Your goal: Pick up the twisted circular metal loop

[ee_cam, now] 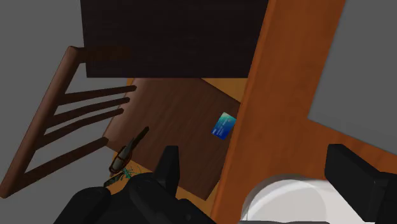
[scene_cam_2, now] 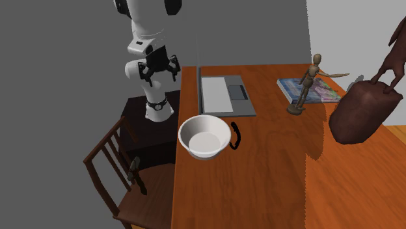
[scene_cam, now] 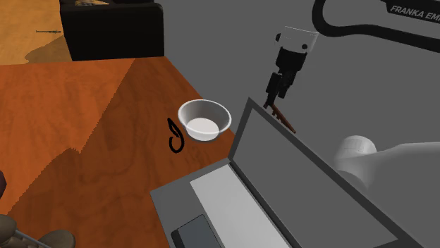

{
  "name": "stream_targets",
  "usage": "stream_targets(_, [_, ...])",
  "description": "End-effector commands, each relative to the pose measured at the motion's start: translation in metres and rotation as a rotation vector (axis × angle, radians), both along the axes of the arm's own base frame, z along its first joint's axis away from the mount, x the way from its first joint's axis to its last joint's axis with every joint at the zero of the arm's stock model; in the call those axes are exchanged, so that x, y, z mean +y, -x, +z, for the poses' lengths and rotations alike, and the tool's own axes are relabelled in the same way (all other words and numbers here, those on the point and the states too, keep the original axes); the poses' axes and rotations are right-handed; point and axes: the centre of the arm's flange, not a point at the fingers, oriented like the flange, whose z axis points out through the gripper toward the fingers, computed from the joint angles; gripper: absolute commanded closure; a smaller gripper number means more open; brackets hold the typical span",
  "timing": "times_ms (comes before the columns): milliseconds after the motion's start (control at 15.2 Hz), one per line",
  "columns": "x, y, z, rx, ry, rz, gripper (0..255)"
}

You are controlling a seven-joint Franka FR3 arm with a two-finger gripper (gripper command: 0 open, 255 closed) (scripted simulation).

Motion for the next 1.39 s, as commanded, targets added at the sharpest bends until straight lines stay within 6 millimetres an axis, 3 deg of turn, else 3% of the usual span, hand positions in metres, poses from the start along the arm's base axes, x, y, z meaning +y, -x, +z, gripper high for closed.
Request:
stream_targets(0, [0.000, 0.000, 0.000, 0.000, 0.000, 0.000, 0])
stream_targets(1320, [0.243, -0.118, -0.071, -0.243, 0.261, -0.112, 0])
